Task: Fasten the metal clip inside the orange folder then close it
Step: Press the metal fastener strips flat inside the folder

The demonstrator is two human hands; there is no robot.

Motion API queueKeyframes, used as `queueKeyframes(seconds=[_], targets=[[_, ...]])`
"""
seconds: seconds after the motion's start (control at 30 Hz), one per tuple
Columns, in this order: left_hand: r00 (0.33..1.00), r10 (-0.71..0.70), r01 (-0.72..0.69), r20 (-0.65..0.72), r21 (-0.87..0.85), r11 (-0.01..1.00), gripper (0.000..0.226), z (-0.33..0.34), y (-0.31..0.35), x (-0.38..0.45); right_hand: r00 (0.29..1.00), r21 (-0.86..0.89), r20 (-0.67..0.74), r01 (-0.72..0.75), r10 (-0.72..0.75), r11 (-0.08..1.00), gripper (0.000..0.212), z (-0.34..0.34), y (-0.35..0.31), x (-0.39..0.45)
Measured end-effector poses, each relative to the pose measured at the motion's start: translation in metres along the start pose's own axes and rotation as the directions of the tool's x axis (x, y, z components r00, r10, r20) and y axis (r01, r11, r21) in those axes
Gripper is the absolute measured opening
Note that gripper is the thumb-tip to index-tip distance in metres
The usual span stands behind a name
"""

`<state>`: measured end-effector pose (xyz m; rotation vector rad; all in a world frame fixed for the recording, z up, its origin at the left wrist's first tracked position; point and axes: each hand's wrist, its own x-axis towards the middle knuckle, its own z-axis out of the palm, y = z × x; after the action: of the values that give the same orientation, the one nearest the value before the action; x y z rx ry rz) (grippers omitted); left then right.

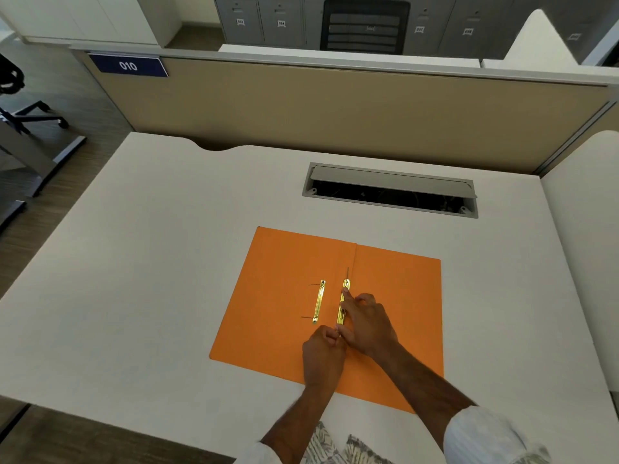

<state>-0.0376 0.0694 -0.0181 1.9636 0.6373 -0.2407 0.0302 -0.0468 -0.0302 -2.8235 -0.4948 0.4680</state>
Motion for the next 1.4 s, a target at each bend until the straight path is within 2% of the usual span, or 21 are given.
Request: queueKeyframes(seconds=[0.27,0.37,0.67,0.83,1.07,1.4], targets=[[0.994,-0.095,0.1,0.054,-0.092,0.991,0.007,0.002,-0.004,-0.001,1.0,0.001,-0.006,0.009,-0.009,1.0,0.051,0.001,0.001,0.001],[0.994,-0.093,0.097,0.055,-0.07,0.993,0.011,0.002,-0.003,-0.001,1.0,-0.013,-0.001,0.007,-0.007,1.0,0.051,0.001,0.0,0.001],[0.997,0.029,-0.037,0.064,0.125,0.991,0.022,0.009,0.0,-0.005,1.0,-0.035,0.014,0.011,-0.011,0.999,0.057,-0.001,0.0,0.002],[0.999,0.03,-0.033,0.026,0.158,0.987,0.014,0.005,-0.002,-0.004,1.0,-0.035,0.01,0.005,-0.005,0.999,0.059,-0.002,-0.001,0.002],[0.999,-0.045,0.046,-0.009,0.162,0.986,0.015,-0.001,-0.001,-0.005,1.0,-0.083,0.005,0.021,-0.021,0.996,0.057,0.001,0.0,0.001],[0.999,-0.016,0.022,-0.03,0.199,0.98,0.014,-0.01,-0.008,0.0,0.999,-0.087,-0.024,0.026,-0.029,0.996,0.055,0.011,0.003,-0.001]])
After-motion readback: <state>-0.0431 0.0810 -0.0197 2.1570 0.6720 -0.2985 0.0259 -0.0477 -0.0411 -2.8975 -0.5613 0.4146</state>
